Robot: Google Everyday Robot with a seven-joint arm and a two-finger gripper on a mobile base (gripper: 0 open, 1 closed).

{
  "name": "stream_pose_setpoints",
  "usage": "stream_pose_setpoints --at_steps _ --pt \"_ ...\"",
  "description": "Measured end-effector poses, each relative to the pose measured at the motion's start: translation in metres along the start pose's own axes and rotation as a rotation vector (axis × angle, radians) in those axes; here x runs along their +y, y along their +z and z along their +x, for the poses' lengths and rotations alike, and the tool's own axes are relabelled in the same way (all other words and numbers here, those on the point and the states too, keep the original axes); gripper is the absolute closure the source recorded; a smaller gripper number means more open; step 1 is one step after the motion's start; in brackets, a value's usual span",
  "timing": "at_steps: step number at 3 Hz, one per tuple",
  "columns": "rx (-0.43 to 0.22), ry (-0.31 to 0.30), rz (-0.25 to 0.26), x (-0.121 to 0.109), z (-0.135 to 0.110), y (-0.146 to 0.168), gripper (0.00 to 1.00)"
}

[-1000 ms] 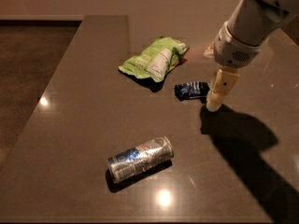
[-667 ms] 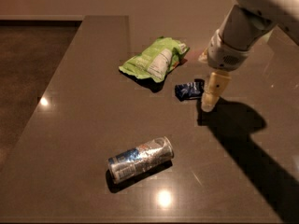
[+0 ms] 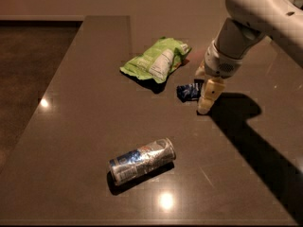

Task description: Pick rxbar blueberry

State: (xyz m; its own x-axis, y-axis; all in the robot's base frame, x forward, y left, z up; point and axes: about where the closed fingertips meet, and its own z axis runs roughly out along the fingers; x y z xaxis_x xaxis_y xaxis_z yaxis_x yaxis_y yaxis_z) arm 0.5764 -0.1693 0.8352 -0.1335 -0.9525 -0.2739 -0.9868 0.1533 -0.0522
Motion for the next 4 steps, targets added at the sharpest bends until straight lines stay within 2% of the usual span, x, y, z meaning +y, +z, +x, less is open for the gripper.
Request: stream_pose_setpoints --at_steps 2,3,4 --pt "-0.039 0.003 -0.039 -0.0025 -0.0014 -0.0019 0.64" --pt "-0.039 0.003 -0.039 -0.0026 -0.0022 -0.0047 0.88" --pt "-0.04 0.003 -0.039 -0.0026 -0.0023 -0.0049 1.0"
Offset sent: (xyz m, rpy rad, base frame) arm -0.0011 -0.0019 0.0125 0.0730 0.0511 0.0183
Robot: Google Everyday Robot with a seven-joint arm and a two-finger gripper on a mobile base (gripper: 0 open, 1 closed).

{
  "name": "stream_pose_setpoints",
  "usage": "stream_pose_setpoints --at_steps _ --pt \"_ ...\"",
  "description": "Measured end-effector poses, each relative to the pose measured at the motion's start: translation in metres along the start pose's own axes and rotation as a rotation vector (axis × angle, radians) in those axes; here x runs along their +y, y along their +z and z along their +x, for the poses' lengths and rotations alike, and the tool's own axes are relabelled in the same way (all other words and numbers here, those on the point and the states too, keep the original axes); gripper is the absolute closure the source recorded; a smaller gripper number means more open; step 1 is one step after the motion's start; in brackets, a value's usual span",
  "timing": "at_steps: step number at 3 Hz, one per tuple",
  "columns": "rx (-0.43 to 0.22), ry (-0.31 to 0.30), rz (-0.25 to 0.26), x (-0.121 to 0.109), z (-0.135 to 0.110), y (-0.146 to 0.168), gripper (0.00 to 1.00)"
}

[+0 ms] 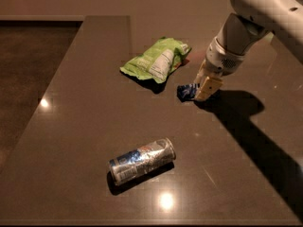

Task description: Pick rxbar blueberry

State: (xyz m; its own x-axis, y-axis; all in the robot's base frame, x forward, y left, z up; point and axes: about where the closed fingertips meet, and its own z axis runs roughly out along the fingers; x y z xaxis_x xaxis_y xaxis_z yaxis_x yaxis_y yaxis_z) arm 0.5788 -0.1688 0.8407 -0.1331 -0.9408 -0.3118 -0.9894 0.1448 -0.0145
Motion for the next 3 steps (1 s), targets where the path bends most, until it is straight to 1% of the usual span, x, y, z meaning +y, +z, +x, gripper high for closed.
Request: stream_pose_setpoints --at_steps 1,2,3 --pt "-0.047 -0.005 0.009 0.005 -0.012 -0.03 1.0" --pt "-0.101 -0.017 0.03 0.007 -0.024 -0.065 1.0" --pt "-0.152 -0.006 0.032 0.017 -0.031 -0.105 1.0"
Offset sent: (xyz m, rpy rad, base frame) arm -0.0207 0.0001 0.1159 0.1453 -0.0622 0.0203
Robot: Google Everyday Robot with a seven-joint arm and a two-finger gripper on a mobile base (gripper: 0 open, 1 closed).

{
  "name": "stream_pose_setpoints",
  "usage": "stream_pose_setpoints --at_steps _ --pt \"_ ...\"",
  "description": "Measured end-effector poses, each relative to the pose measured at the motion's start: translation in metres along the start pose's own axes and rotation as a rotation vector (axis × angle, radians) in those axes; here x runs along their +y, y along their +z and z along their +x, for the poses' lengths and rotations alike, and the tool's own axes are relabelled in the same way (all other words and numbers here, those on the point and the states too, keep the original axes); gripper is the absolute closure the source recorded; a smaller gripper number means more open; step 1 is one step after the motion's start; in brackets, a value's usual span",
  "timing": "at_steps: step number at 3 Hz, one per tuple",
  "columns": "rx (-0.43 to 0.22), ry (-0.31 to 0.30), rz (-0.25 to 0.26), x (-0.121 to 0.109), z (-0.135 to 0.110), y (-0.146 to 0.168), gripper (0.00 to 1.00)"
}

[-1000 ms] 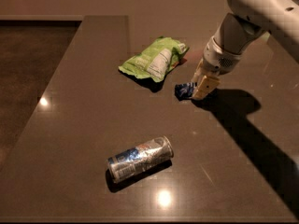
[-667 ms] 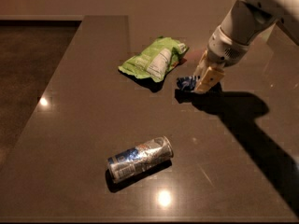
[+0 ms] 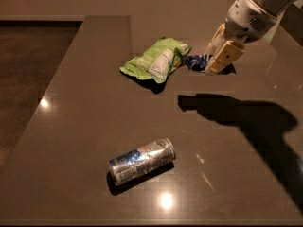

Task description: Pick rxbar blueberry

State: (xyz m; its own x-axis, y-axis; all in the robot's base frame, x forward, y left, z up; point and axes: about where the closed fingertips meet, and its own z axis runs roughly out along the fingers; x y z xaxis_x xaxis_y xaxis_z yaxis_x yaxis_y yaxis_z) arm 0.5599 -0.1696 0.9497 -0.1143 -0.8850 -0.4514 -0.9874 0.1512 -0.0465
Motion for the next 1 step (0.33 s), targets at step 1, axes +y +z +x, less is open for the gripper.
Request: stream_pose_setpoints --at_steps 1 --pt "-0.001 0.0 0.0 0.0 -0.0003 0.0 1.0"
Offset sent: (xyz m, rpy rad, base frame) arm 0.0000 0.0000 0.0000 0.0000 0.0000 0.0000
